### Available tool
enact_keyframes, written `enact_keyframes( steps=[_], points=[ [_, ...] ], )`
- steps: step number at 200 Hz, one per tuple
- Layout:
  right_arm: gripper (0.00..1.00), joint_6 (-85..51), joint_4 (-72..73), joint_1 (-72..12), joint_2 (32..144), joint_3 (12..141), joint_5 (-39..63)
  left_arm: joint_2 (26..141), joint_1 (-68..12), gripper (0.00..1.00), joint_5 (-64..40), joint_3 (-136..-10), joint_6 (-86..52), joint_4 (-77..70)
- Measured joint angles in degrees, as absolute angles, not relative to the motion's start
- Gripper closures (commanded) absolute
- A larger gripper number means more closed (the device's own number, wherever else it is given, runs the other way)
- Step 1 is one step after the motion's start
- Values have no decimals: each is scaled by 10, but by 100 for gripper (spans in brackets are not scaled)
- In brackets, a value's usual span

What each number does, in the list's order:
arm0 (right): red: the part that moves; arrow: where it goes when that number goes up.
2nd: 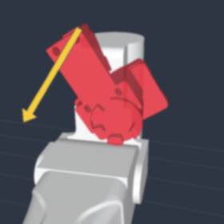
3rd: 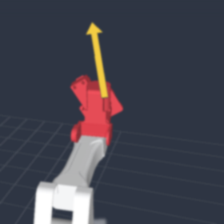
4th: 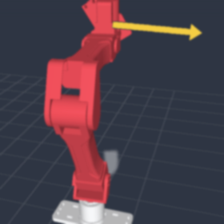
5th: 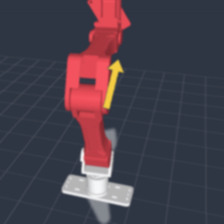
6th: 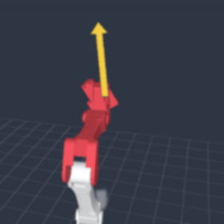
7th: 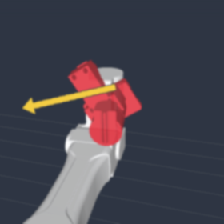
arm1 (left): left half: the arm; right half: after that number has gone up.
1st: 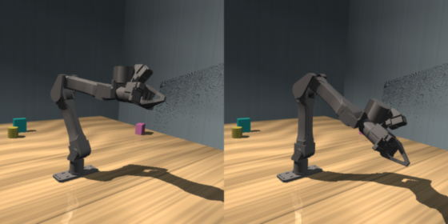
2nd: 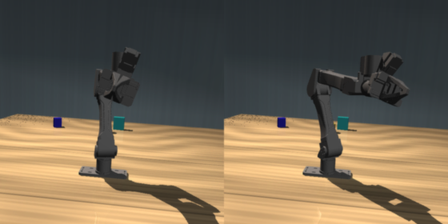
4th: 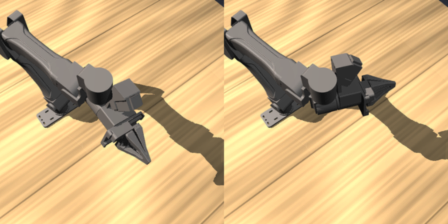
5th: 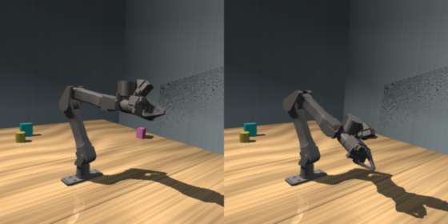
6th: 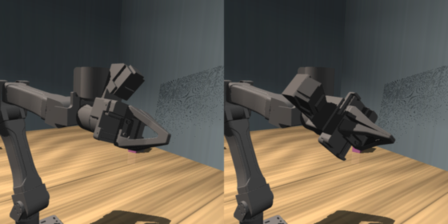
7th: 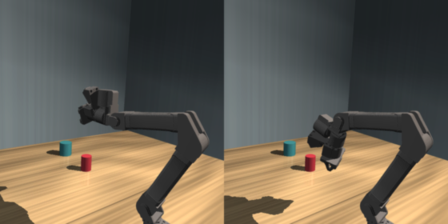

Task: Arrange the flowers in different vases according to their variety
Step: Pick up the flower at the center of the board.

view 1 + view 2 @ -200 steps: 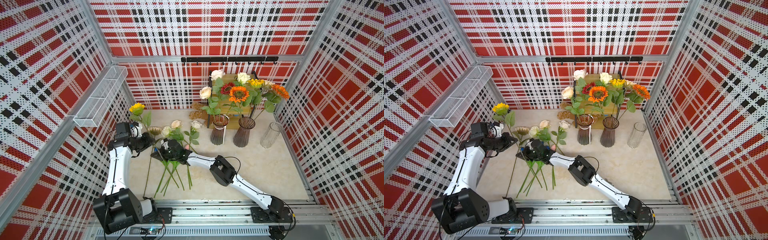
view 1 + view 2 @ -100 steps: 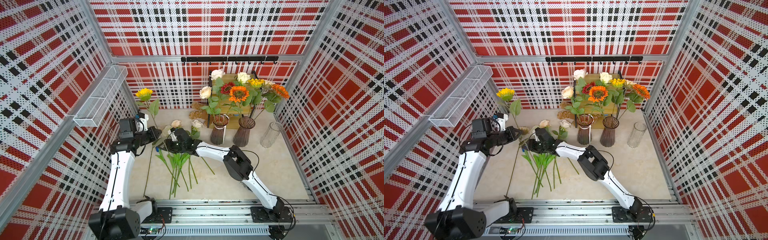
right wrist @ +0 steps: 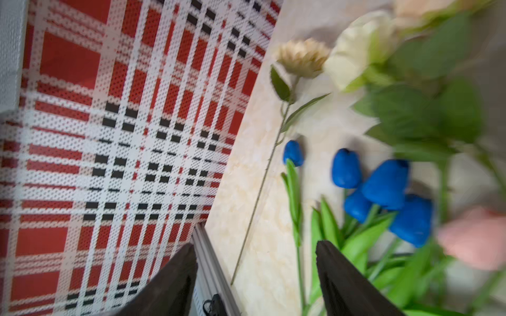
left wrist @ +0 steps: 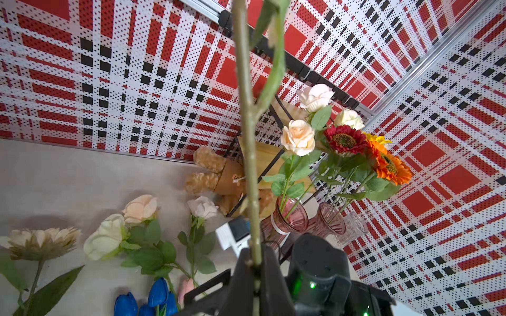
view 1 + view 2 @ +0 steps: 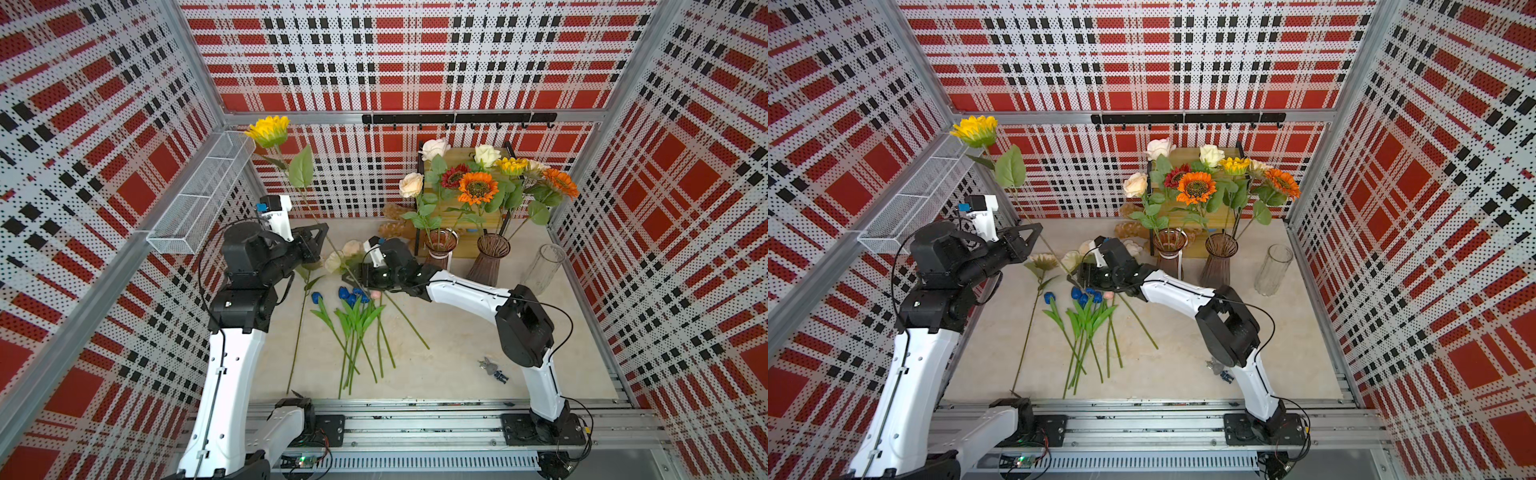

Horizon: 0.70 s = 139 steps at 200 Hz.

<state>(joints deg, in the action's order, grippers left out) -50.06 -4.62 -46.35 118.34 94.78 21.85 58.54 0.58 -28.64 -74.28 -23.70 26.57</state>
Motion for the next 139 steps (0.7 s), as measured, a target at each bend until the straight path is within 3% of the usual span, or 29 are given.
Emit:
enact_keyframes(
  steps=[48, 139],
  points=[
    [25, -431, -87, -390, 1121, 927, 234, 585, 11, 100, -298, -710, -227, 266],
    [35, -354, -60, -439, 1045, 923, 355, 631, 5, 100, -339, -643, -229, 238]
  ],
)
